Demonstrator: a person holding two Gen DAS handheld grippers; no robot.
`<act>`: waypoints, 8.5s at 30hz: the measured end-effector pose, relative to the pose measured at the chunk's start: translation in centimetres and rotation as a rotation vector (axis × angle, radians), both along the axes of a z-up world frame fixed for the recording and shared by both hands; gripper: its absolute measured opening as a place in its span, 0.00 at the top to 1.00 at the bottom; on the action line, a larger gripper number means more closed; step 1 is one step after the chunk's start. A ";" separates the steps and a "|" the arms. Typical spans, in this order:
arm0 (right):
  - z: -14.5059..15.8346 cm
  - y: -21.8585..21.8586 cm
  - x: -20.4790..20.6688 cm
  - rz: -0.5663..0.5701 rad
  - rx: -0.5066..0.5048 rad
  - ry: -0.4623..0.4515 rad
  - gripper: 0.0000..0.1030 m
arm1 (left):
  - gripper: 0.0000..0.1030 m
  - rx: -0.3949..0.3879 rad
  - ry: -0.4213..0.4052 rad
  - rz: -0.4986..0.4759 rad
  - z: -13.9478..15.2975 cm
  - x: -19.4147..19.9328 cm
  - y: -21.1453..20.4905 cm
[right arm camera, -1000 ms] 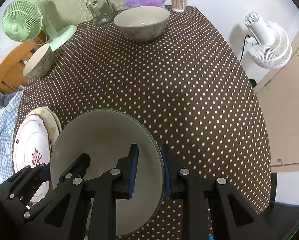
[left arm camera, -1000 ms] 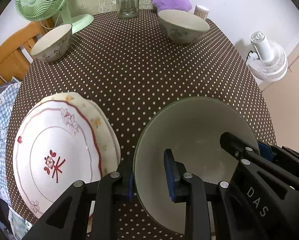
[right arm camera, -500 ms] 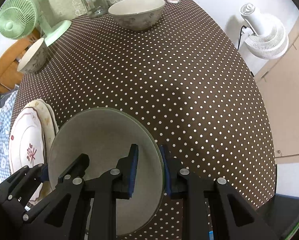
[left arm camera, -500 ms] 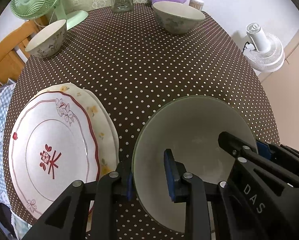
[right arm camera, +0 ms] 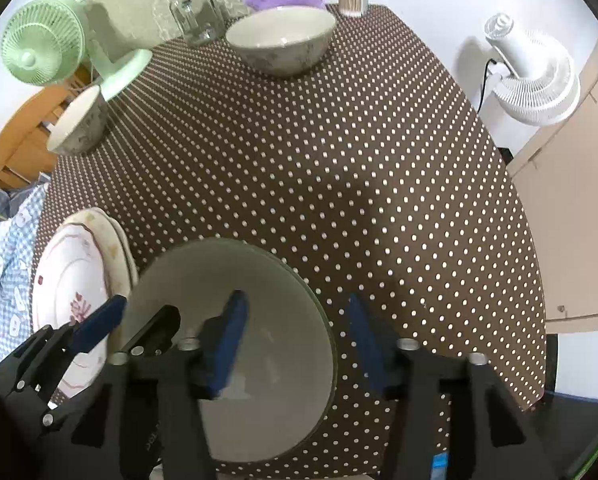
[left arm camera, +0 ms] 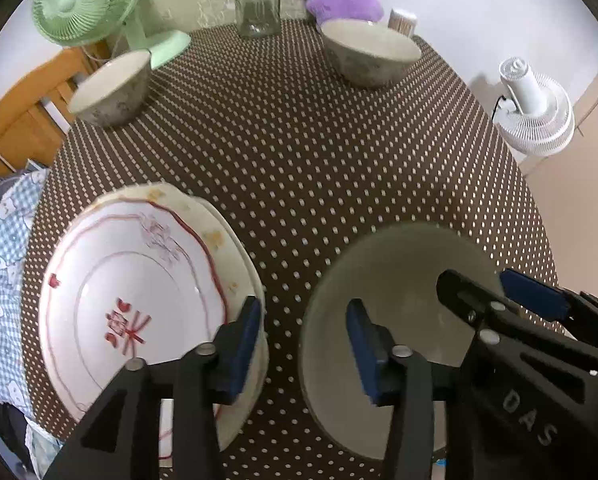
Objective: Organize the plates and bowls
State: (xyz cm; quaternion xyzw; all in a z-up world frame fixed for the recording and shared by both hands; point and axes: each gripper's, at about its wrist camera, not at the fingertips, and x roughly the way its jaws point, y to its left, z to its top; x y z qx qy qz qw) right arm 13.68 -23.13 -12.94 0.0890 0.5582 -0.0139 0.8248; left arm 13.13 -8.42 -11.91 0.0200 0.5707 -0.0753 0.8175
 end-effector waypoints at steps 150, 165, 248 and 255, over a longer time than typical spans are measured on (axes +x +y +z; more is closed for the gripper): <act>7.4 -7.0 21.0 0.112 0.085 -0.199 0.69 | 0.67 0.068 -0.149 0.050 7.2 20.5 -9.4; 10.7 -4.9 13.2 0.072 0.064 -0.248 0.69 | 0.67 0.041 -0.202 0.010 10.6 14.3 -7.2; 1.5 1.8 -1.3 -0.023 -0.015 -0.023 0.63 | 0.63 -0.111 0.042 -0.031 1.2 0.6 -1.2; 1.6 2.0 -1.3 -0.013 -0.048 -0.017 0.63 | 0.64 -0.107 0.042 -0.028 1.0 0.8 -1.0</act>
